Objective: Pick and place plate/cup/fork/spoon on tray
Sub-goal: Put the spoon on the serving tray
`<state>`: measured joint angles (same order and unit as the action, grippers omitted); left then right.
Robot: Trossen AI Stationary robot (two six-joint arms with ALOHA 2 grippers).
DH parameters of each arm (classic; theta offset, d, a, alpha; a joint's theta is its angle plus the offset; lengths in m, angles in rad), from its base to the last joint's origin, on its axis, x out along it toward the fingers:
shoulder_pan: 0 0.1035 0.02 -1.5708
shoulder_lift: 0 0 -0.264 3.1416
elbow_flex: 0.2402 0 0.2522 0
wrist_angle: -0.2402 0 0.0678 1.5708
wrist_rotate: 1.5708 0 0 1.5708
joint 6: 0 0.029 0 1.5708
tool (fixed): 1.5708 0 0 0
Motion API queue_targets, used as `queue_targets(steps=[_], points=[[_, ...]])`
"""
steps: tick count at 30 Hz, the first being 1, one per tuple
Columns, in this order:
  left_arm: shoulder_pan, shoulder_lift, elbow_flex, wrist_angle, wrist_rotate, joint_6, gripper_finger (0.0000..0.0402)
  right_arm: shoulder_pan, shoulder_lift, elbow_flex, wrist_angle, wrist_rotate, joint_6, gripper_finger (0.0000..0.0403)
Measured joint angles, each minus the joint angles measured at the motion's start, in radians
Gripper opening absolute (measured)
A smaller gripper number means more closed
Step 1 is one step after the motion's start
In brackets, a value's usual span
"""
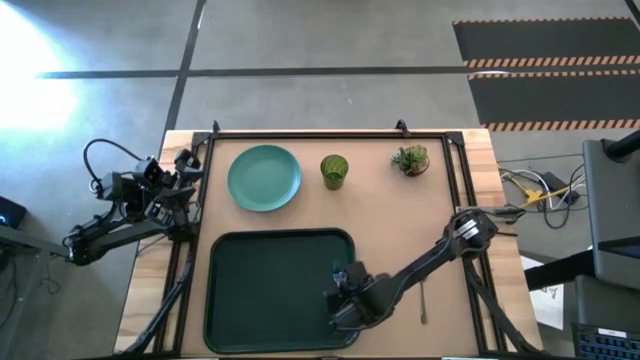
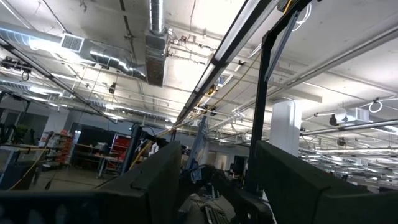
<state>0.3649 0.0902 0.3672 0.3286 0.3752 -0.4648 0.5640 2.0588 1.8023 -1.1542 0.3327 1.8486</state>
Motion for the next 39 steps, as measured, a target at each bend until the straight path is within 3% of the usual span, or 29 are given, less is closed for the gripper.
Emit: queue_targets(steps=[5, 9, 15, 23, 30, 39], points=[[0.0, 0.0, 0.0, -0.001, 0.0, 0.0, 0.0191, 0.002, -0.089, -0.006, -0.204, -0.062, -0.009, 0.0107], [0.0, 0.0, 0.0, -0.001, 0.0, 0.0, 0.0191, 0.022, -0.162, -0.069, -0.255, -0.132, 0.008, 0.0105], [0.0, 0.0, 0.0, -0.002, 0.002, 0.001, 0.0191, 0.089, -0.248, -0.235, -0.21, -0.191, 0.169, 0.0105], [0.0, 0.0, 0.0, -0.001, 0.003, 0.001, 0.0191, 0.205, -0.36, -0.476, 0.013, -0.239, 0.407, 0.0105], [0.0, 0.0, 0.0, 0.0, 0.003, 0.0, 0.0191, 0.222, -0.392, -0.532, -0.02, -0.314, 0.423, 0.0108], [0.0, 0.0, 0.0, 0.0, 0.003, 0.0, 0.0191, 0.221, -0.39, -0.556, 0.012, -0.316, 0.419, 0.0135]])
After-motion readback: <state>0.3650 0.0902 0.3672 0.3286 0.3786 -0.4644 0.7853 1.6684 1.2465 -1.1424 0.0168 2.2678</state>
